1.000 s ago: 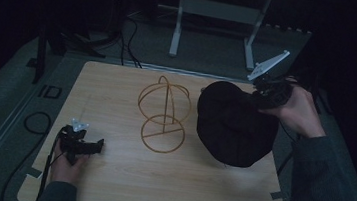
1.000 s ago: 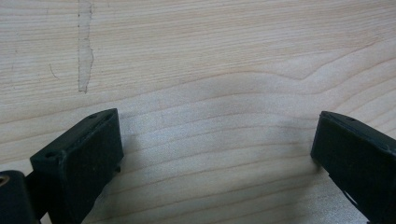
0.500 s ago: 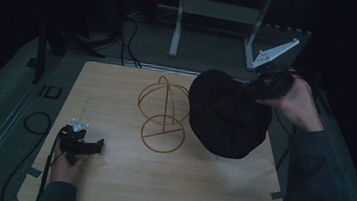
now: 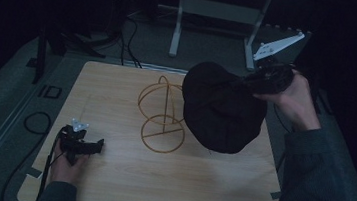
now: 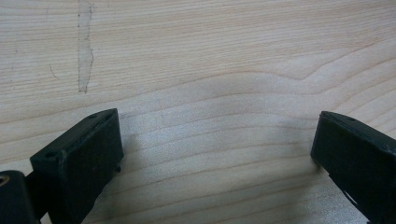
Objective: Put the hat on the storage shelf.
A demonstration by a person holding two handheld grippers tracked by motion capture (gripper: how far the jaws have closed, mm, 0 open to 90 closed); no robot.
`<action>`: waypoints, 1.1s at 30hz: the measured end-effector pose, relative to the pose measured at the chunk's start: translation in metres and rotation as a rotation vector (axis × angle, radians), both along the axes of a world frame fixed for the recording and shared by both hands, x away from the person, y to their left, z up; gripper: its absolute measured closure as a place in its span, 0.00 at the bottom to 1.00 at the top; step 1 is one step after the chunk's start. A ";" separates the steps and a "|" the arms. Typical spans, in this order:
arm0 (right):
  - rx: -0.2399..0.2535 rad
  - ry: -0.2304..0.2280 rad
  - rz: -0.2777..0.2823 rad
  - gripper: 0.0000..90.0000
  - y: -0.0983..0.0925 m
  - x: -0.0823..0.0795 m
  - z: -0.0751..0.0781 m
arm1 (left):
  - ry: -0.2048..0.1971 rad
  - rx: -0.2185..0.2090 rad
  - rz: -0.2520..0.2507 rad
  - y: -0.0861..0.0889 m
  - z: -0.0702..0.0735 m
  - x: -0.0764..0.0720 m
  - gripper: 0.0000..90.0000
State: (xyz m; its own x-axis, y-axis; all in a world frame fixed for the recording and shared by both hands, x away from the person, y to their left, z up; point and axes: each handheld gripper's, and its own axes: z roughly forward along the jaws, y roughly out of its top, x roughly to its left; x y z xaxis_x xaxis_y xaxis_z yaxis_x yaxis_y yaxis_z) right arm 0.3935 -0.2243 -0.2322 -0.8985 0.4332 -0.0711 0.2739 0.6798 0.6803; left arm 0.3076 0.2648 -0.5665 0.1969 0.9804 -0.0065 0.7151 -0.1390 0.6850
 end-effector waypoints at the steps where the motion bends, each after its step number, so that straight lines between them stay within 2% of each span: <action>1: 0.012 0.001 0.004 0.95 0.000 0.000 0.000 | 0.000 0.000 0.000 0.000 0.000 0.000 0.02; 10: 0.133 0.007 0.014 0.95 -0.001 0.004 0.000 | 0.000 0.000 0.000 0.000 0.000 0.000 0.02; 15: 0.170 0.003 0.015 0.95 0.003 0.005 0.000 | 0.000 0.000 0.000 0.000 0.000 0.000 0.02; 28: 0.178 0.001 0.047 0.95 0.022 0.008 0.002 | 0.000 0.000 0.000 0.000 0.000 0.000 0.02; 33: 0.180 -0.001 0.064 0.95 0.036 0.009 0.004 | 0.001 0.001 -0.001 0.000 0.000 0.000 0.02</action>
